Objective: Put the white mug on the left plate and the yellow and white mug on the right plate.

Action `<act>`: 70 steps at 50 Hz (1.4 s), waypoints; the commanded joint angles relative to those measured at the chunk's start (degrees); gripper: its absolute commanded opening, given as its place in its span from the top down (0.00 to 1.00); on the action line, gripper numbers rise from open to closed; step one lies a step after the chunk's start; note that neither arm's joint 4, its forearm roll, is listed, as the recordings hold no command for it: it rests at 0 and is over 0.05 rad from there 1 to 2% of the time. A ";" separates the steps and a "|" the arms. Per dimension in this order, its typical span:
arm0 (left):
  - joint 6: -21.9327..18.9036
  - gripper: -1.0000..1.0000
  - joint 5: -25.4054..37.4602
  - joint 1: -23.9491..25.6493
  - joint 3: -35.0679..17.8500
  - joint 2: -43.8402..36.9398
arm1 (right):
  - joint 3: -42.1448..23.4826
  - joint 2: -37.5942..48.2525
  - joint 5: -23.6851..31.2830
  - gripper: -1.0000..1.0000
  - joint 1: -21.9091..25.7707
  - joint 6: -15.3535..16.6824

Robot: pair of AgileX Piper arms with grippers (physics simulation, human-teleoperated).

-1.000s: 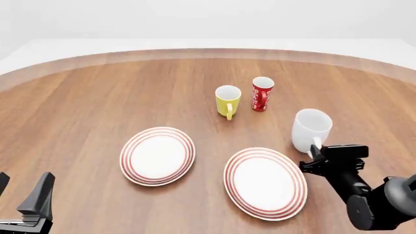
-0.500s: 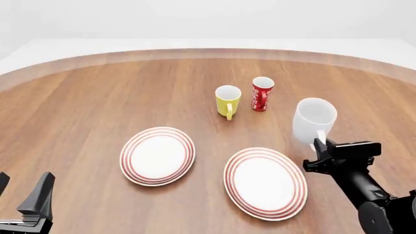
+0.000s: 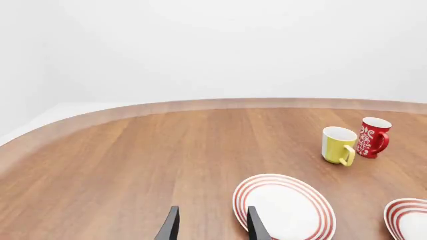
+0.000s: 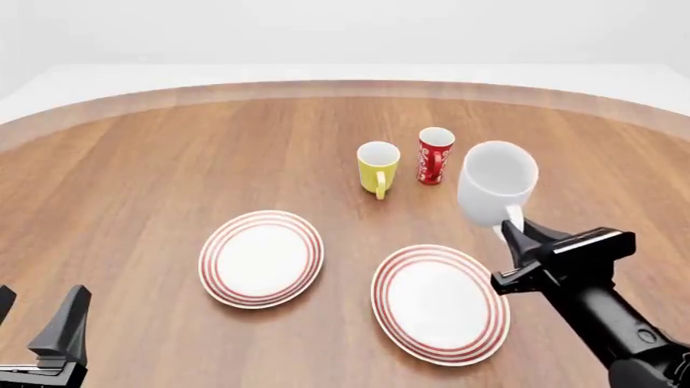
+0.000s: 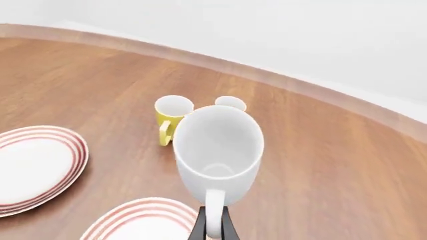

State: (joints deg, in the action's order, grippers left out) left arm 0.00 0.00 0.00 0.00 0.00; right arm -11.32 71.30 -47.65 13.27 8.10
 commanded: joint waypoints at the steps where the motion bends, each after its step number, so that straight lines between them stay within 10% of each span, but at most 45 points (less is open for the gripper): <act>1: 0.00 0.00 0.00 0.00 0.00 0.00 | -1.25 -3.49 2.47 1.00 6.41 0.79; 70: 0.00 0.00 0.00 0.00 0.00 0.00 | -25.57 21.98 1.49 1.00 29.12 -4.57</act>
State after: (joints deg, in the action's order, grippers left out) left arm 0.00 0.00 0.00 0.00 0.00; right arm -33.22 89.20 -45.71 40.68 4.45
